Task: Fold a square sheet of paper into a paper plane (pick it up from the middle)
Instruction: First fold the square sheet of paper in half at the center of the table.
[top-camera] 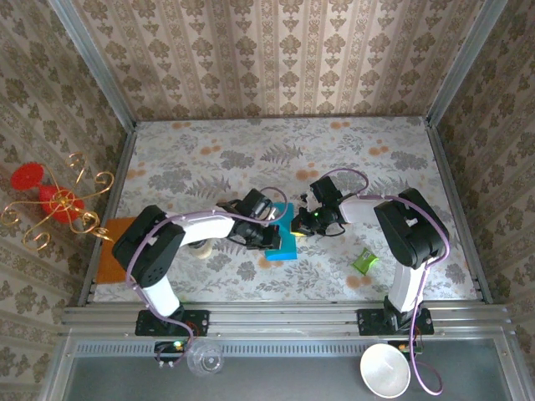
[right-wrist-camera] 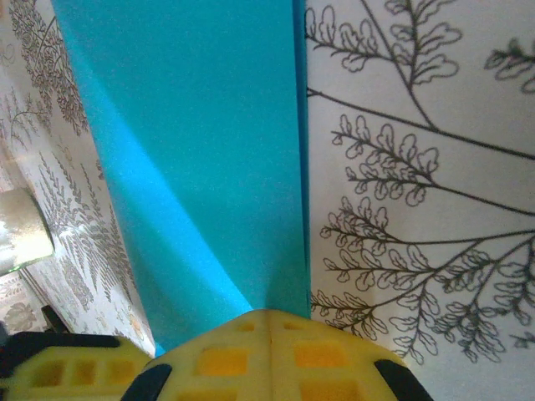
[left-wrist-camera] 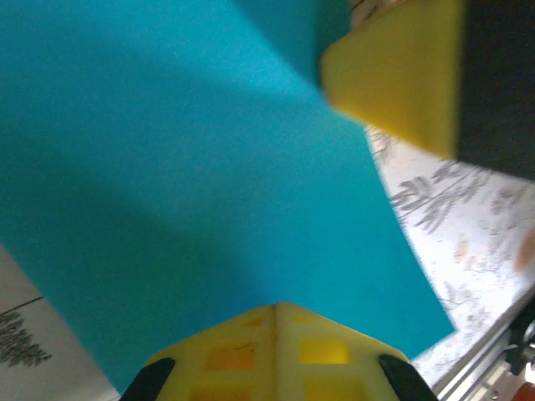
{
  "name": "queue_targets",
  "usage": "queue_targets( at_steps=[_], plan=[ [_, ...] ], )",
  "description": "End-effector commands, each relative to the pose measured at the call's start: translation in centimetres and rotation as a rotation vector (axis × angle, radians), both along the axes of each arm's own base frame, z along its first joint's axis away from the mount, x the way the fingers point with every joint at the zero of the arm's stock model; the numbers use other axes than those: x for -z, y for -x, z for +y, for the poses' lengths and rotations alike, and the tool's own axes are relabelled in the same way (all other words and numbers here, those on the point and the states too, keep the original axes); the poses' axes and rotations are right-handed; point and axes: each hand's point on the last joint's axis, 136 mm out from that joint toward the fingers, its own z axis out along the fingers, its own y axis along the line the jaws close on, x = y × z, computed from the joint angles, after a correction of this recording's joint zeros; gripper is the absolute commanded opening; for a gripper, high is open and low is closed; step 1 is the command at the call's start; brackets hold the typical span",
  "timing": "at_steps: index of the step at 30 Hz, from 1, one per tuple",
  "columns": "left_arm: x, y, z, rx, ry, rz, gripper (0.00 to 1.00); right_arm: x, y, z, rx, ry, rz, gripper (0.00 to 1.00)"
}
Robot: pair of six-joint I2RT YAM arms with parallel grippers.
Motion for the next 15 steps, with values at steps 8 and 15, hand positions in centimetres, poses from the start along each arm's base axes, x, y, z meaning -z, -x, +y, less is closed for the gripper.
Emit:
queue_targets(
  at_steps=[8, 15],
  plan=[
    [4.5, 4.8, 3.6, -0.056, -0.098, 0.115, 0.07, 8.7, 6.5, -11.1, 0.105, 0.571, 0.248, 0.05],
    [5.6, 7.8, 6.4, -0.115, -0.120, 0.155, 0.08, 9.1, 6.5, -11.1, 0.113, 0.573, 0.254, 0.05]
  ],
)
